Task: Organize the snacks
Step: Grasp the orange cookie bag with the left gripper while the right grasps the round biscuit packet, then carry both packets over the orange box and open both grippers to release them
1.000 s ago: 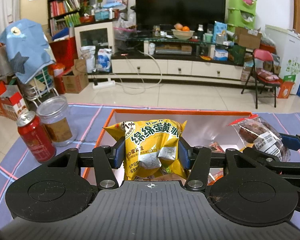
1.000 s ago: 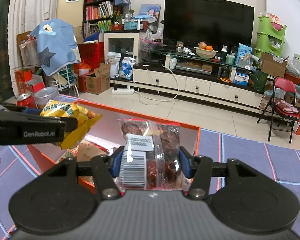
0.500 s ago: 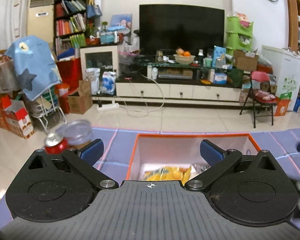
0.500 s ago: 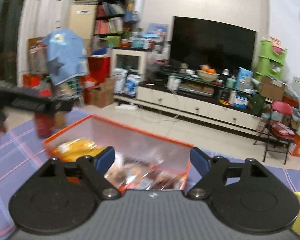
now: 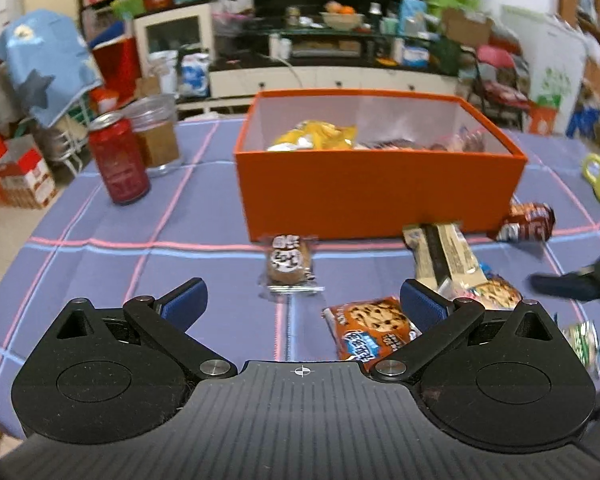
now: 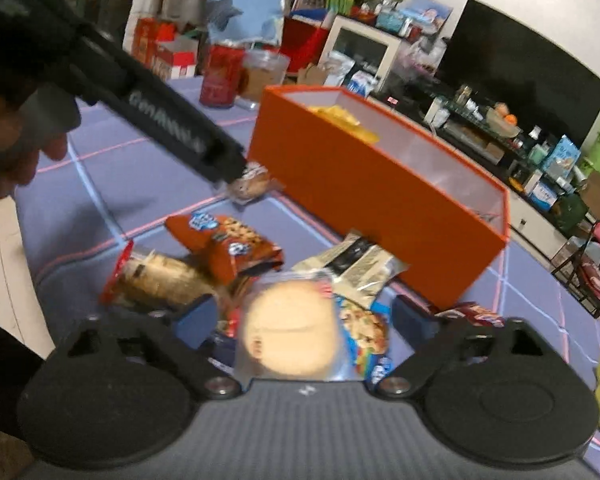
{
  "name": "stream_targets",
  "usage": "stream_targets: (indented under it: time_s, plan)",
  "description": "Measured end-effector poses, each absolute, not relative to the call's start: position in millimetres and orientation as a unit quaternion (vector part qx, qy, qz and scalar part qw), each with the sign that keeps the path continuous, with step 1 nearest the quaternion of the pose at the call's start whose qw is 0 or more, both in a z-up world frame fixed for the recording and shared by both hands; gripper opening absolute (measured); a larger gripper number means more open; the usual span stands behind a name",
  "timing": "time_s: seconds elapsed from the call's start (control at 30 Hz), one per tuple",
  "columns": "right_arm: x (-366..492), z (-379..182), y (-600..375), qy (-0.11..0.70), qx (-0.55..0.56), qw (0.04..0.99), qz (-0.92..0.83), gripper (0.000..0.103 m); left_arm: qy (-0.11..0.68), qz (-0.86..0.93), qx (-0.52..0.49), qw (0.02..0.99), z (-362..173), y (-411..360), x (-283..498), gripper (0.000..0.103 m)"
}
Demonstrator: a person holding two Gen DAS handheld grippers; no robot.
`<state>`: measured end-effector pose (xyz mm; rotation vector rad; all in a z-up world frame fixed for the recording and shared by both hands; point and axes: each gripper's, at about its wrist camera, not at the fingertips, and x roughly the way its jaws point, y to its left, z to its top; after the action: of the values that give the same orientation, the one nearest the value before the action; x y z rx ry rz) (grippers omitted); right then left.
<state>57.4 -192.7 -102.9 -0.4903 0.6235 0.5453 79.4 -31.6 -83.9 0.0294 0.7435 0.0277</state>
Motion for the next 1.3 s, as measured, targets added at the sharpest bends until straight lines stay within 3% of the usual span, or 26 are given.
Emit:
stream_targets:
  time_s: [0.17,0.3,0.43,0.63,0.73,0.77,0.8,0.87,1.3]
  plan:
    - [60.8,-121.4,-186.5,0.330,-0.244,0.873,0.265,0.069,0.392,-0.008,-0.007,0.920,-101.0,-36.5,84.9,0.086]
    - [68.8,-132.4,-188.5,0.342,-0.247,0.868,0.260,0.075,0.419,-0.012,-0.018,0.908,-114.2,-37.3,91.8,0.085]
    - [74.5,-131.8,-184.5,0.339,-0.251,0.869,0.257,0.065,0.428,-0.019,-0.009,0.903,-123.5,-43.3,95.0,0.082]
    - [70.7,-133.2,-183.3,0.330,-0.266,0.869,0.256,0.064,0.433,-0.019,0.001,0.901,-132.2,-51.7,102.7,0.081]
    - [72.5,-133.5,-185.4,0.328,-0.267,0.869,0.256,0.062,0.437,-0.023,-0.007,0.899,-137.0,-51.7,106.7,0.064]
    - [71.8,-133.2,-185.5,0.326,-0.270,0.869,0.256,0.061,0.442,-0.026,-0.012,0.896,-139.7,-50.9,108.5,0.039]
    - [71.3,-133.2,-184.8,0.325,-0.270,0.869,0.256,0.061,0.448,-0.029,-0.020,0.893,-142.2,-50.0,110.0,0.028]
    - [71.1,-131.4,-186.6,0.327,-0.265,0.869,0.259,0.060,0.447,-0.030,-0.016,0.894,-142.0,-51.7,110.2,0.017]
    - [79.4,-105.1,-205.2,0.306,-0.225,0.893,0.244,0.060,0.389,-0.013,0.025,0.921,-107.5,-46.5,105.1,0.018]
